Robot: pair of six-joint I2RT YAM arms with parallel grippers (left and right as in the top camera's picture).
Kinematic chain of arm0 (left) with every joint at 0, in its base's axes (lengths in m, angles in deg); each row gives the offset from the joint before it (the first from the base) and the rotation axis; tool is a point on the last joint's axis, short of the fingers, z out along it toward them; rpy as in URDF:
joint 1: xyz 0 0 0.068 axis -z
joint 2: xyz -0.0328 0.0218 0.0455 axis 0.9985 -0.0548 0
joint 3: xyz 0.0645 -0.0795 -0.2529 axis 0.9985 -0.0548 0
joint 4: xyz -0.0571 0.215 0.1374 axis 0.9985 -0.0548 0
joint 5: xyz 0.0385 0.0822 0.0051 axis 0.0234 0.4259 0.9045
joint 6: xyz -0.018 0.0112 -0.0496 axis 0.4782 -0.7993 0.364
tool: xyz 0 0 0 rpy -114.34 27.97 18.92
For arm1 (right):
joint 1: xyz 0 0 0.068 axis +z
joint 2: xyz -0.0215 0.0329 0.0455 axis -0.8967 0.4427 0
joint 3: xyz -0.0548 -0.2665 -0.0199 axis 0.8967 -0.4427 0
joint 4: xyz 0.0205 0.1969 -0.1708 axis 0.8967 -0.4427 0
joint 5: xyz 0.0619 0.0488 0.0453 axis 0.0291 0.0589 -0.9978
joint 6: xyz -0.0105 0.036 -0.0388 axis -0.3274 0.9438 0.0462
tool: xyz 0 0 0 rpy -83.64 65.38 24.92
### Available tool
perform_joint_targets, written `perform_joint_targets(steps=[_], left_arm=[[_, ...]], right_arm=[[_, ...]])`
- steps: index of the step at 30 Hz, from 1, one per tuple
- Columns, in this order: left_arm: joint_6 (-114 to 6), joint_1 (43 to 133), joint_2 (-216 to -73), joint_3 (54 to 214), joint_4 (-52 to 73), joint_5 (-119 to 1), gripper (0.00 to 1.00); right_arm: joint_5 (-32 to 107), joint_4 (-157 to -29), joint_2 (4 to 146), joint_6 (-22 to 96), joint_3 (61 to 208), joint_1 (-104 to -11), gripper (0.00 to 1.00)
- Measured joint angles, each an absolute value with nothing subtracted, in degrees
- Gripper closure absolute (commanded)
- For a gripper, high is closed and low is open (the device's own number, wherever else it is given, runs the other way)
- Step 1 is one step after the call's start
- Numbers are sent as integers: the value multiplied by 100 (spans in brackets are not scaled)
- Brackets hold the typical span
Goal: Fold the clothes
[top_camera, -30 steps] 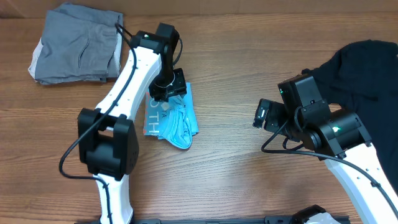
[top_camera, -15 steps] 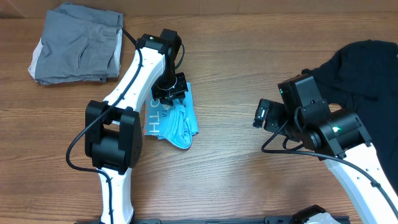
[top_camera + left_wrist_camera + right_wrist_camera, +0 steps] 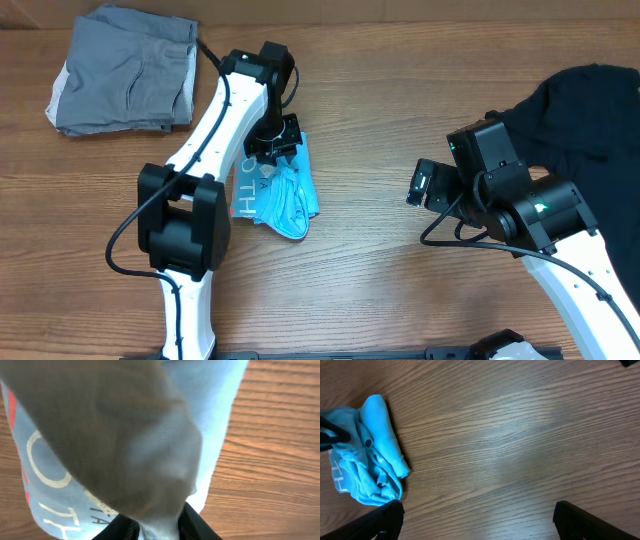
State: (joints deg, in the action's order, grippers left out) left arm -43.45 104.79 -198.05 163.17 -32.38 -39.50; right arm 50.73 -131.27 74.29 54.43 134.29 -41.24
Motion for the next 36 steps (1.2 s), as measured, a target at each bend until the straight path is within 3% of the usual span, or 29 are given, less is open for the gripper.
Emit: perform_joint_targets(steps=[4, 10, 18, 20, 24, 36], left_arm=[[-4345, 10656, -19805, 16319, -3061, -3910, 71], [-4280, 10903, -19805, 16319, -2864, -3908, 96], [-4197, 11058, -19805, 16273, -2220, -3888, 96], [-4192, 11120, -19805, 16192, -2095, -3884, 92], [-4144, 11262, -19807, 16057, -1852, -3869, 58], [-4306, 11749, -19807, 16048, -1752, -3873, 56]], right_arm=[[5071, -13127, 7429, 5445, 13429, -4122, 0], [5071, -13132, 7429, 5445, 13429, -4124, 0], [5071, -13132, 7429, 5443, 13429, -4122, 0], [5071, -13129, 7429, 5445, 13429, -4122, 0], [5071, -13129, 7429, 5443, 13429, -4124, 0], [5071, -13134, 7429, 5445, 13429, -4122, 0]])
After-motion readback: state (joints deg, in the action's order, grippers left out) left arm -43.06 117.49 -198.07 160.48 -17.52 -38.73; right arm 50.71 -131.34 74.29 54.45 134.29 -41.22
